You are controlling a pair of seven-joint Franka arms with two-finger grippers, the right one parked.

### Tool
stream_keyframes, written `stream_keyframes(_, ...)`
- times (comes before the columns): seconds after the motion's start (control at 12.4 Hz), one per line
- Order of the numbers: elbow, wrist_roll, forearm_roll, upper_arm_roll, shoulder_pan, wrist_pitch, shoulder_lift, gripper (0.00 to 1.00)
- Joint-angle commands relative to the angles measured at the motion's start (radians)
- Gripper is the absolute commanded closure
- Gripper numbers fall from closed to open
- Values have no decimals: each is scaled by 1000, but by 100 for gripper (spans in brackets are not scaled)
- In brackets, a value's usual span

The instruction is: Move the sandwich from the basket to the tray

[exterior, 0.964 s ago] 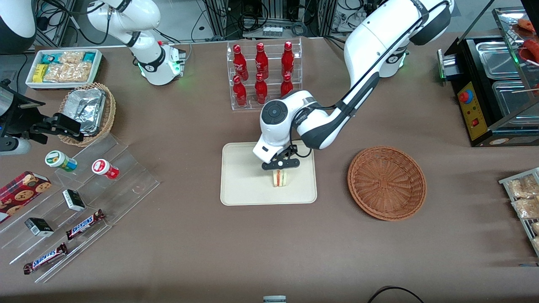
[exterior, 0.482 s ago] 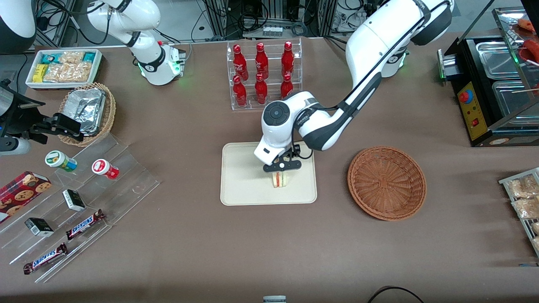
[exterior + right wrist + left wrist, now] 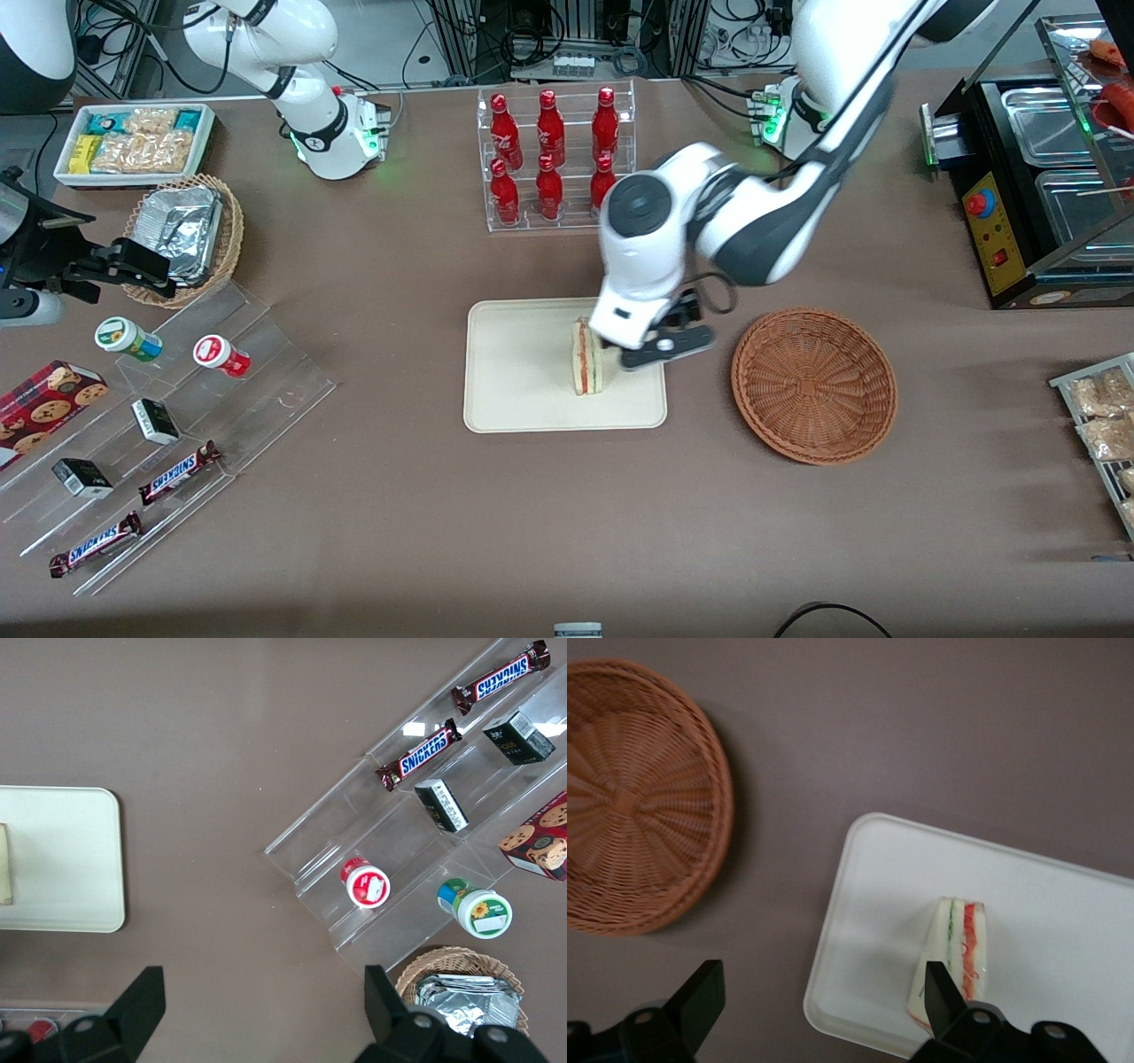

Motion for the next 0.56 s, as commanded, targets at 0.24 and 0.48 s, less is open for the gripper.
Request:
stream_keyframes(0.24,-33,195,-90,-5,120,-152,-148,1)
stream_keyframes(0.48,-35,347,-136,-5,199,-232,-206,1)
